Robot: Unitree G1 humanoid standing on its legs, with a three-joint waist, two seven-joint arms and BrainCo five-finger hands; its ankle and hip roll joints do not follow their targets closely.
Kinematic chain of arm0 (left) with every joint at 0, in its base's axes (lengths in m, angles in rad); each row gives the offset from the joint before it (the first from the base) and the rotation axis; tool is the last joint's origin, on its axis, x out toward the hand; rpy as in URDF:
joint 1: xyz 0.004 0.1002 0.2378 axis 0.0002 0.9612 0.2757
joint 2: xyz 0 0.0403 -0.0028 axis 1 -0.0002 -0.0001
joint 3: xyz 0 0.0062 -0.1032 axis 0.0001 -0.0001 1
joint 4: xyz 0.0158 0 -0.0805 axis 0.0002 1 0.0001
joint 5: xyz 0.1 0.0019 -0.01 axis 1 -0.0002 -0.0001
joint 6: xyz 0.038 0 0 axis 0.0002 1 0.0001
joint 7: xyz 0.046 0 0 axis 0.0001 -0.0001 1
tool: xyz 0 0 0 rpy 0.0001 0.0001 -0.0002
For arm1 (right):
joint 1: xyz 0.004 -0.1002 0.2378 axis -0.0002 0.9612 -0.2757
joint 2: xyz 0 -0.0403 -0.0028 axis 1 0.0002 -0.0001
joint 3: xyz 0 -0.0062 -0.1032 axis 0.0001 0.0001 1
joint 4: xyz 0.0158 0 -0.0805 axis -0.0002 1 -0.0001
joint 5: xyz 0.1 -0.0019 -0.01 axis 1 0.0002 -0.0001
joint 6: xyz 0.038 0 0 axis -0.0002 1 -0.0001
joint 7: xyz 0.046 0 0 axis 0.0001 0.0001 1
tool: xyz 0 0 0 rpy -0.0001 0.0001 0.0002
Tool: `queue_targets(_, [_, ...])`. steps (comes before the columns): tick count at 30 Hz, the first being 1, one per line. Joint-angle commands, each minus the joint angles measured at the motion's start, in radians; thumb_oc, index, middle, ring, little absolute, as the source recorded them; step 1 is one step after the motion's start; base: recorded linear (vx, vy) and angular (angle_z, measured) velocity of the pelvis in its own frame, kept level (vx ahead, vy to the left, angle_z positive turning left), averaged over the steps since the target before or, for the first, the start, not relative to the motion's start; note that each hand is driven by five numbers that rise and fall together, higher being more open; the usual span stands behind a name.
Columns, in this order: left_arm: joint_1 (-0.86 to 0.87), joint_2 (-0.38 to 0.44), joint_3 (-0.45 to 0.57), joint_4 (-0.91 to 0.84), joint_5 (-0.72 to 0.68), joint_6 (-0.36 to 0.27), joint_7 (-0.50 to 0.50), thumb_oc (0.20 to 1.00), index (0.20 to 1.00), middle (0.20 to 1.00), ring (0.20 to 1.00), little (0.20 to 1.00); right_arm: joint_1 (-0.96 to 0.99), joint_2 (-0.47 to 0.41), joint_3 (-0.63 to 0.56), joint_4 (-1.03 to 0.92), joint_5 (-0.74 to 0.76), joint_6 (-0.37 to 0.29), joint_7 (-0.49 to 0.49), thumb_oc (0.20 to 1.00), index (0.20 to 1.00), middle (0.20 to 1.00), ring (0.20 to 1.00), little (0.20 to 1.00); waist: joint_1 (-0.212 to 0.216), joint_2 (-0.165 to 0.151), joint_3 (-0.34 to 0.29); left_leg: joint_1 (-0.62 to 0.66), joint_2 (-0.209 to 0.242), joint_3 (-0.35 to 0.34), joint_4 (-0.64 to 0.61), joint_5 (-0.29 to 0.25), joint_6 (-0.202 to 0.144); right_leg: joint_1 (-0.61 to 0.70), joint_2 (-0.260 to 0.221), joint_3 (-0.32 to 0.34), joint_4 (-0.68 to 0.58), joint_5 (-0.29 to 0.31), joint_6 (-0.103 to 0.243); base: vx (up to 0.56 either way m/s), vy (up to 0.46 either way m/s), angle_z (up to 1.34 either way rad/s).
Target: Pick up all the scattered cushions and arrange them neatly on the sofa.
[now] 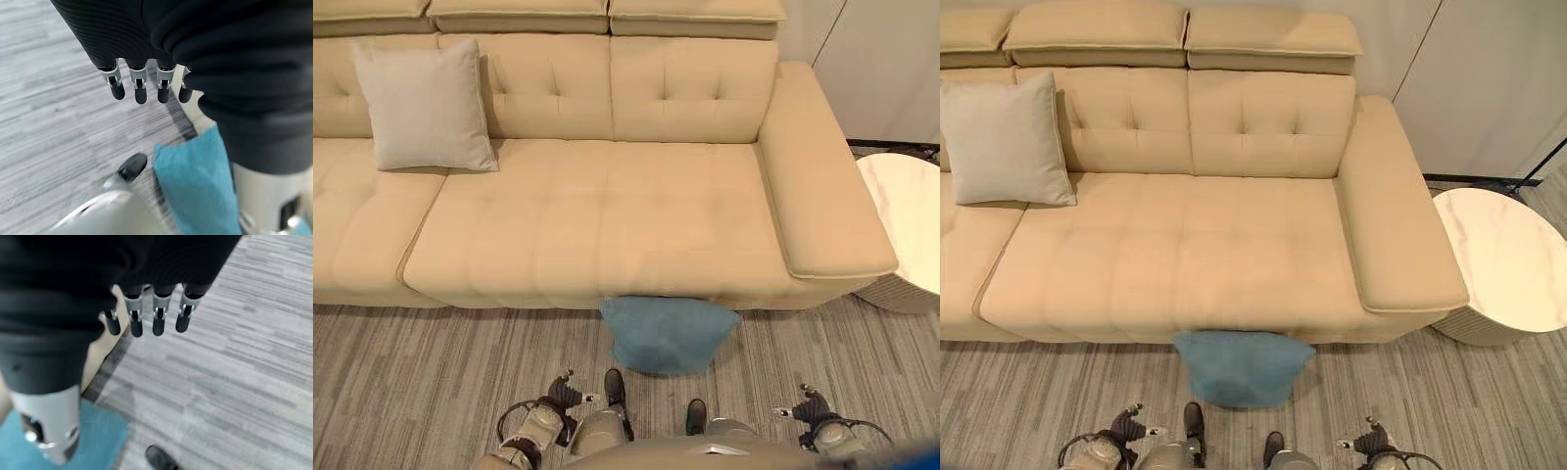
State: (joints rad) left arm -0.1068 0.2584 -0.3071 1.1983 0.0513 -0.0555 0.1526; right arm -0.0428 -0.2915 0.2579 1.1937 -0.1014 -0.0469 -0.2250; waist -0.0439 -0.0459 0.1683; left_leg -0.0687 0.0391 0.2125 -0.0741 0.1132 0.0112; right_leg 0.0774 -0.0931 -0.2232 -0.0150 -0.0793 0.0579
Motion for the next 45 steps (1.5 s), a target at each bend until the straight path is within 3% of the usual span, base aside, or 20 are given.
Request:
queue_targets(1, [0.013, 0.011, 0.018, -0.005, -0.015, -0.021, 0.018, 1.0, 1.0, 1.0, 1.0, 1.0, -0.047, -0.033, 0.018, -0.033, 0.004, -0.001, -0.007, 1.0, 1.0, 1.0, 1.0, 1.0, 0.029, -0.02, -0.007, -0.033, 0.001, 0.012, 0.138, -0.148, -0.048, -0.06, -0.056, 0.043, 0.07, 0.028, 0.094, 0.1, 0.227, -0.3])
queue_targets(5, [0.012, 0.034, 0.031, -0.009, -0.009, -0.025, 0.024, 1.0, 1.0, 1.0, 1.0, 1.0, -0.067, -0.026, 0.023, -0.059, -0.001, -0.009, -0.005, 1.0, 1.0, 1.0, 1.0, 1.0, 0.036, -0.003, 0.003, -0.003, -0.012, 0.041, 0.107, -0.158, -0.026, -0.148, -0.081, 0.02, 0.191, 0.058, 0.117, 0.06, 0.147, -0.51])
queue_targets(8, [0.016, 0.043, 0.043, -0.005, -0.009, -0.03, 0.025, 1.0, 1.0, 1.0, 1.0, 1.0, -0.062, -0.031, 0.023, -0.066, -0.006, -0.011, -0.005, 1.0, 1.0, 1.0, 1.0, 1.0, 0.035, 0.0, 0.007, 0.019, -0.022, 0.044, 0.102, -0.161, -0.025, -0.139, -0.092, -0.037, 0.141, 0.061, 0.105, 0.05, 0.014, -0.2])
queue_targets(12, [0.021, 0.039, 0.04, 0.0, 0.0, -0.032, 0.021, 1.0, 1.0, 1.0, 1.0, 1.0, -0.052, -0.04, 0.017, -0.066, -0.006, -0.015, -0.01, 1.0, 1.0, 1.0, 1.0, 1.0, 0.03, -0.001, -0.007, 0.028, -0.027, 0.043, 0.086, -0.154, -0.03, -0.114, -0.072, -0.019, 0.09, 0.059, 0.102, 0.02, -0.042, 0.1])
queue_targets(21, [0.015, 0.029, 0.048, -0.047, -0.03, -0.04, 0.033, 1.0, 1.0, 1.0, 1.0, 1.0, -0.033, -0.057, -0.003, -0.087, 0.011, -0.024, -0.03, 1.0, 1.0, 1.0, 1.0, 1.0, 0.018, 0.004, -0.008, 0.058, -0.02, 0.031, 0.039, -0.131, -0.049, -0.067, -0.054, -0.047, 0.043, 0.044, 0.091, 0.0, -0.072, 0.06])
queue_targets(23, [-0.022, 0.036, 0.066, -0.114, -0.099, -0.055, 0.066, 1.0, 1.0, 1.0, 1.0, 1.0, -0.068, -0.065, -0.004, -0.127, 0.04, -0.034, -0.052, 1.0, 1.0, 1.0, 1.0, 1.0, 0.022, 0.002, 0.047, -0.001, -0.012, 0.022, 0.061, -0.122, -0.052, -0.125, -0.058, -0.049, 0.064, 0.047, 0.085, -0.23, -0.074, 0.16])
queue_targets(24, [-0.023, 0.036, 0.067, -0.115, -0.099, -0.055, 0.066, 1.0, 1.0, 1.0, 1.0, 1.0, -0.069, -0.065, -0.004, -0.126, 0.04, -0.034, -0.052, 1.0, 1.0, 1.0, 1.0, 1.0, 0.022, 0.002, 0.045, -0.006, -0.012, 0.022, 0.063, -0.123, -0.052, -0.129, -0.058, -0.049, 0.066, 0.047, 0.085, -0.35, -0.068, 0.28])
queue_targets(25, [-0.064, 0.043, 0.069, -0.181, -0.157, -0.076, 0.093, 1.0, 1.0, 1.0, 1.0, 1.0, -0.111, -0.074, -0.003, -0.168, 0.065, -0.041, -0.071, 1.0, 1.0, 1.0, 1.0, 1.0, 0.027, 0.002, 0.104, -0.099, 0.002, 0.011, 0.118, -0.117, -0.053, -0.229, -0.069, -0.045, 0.123, 0.049, 0.075, -0.39, -0.065, 0.22])
queue_targets(27, [-0.128, 0.057, 0.064, -0.254, -0.236, -0.112, 0.143, 1.0, 1.0, 1.0, 1.0, 1.0, -0.179, -0.087, -0.015, -0.241, 0.12, -0.053, -0.111, 1.0, 1.0, 1.0, 1.0, 1.0, 0.03, 0.006, 0.156, -0.263, 0.014, 0.006, 0.208, -0.105, -0.053, -0.393, -0.082, -0.04, 0.223, 0.052, 0.056, -0.45, -0.074, 0.11])
queue_targets(28, [-0.137, 0.058, 0.06, -0.28, -0.255, -0.119, 0.15, 1.0, 1.0, 1.0, 1.0, 1.0, -0.19, -0.092, -0.017, -0.275, 0.134, -0.057, -0.122, 1.0, 1.0, 1.0, 1.0, 1.0, 0.031, 0.009, 0.156, -0.294, 0.016, -0.004, 0.233, -0.13, -0.06, -0.425, -0.084, -0.029, 0.255, 0.027, 0.06, -0.25, -0.042, 0.16])
queue_targets(35, [-0.244, 0.051, 0.047, -0.402, -0.342, -0.171, 0.238, 1.0, 1.0, 1.0, 1.0, 1.0, -0.333, -0.092, -0.047, -0.416, 0.194, -0.111, -0.252, 1.0, 1.0, 1.0, 1.0, 1.0, 0.02, 0.027, 0.186, -0.621, 0.058, -0.011, 0.387, -0.13, -0.053, -0.764, -0.12, -0.01, 0.438, 0.002, 0.044, -0.15, 0.006, 0.01])
queue_targets(45, [-0.397, 0.047, 0.024, -0.436, -0.353, -0.178, 0.308, 1.0, 1.0, 1.0, 1.0, 1.0, -0.448, -0.081, -0.11, -0.443, 0.247, -0.163, -0.38, 1.0, 1.0, 1.0, 1.0, 1.0, -0.002, 0.056, 0.176, -0.881, 0.065, -0.014, 0.408, -0.116, -0.057, -1.048, -0.139, 0.033, 0.509, -0.003, 0.047, -0.01, 0.002, 0.0])
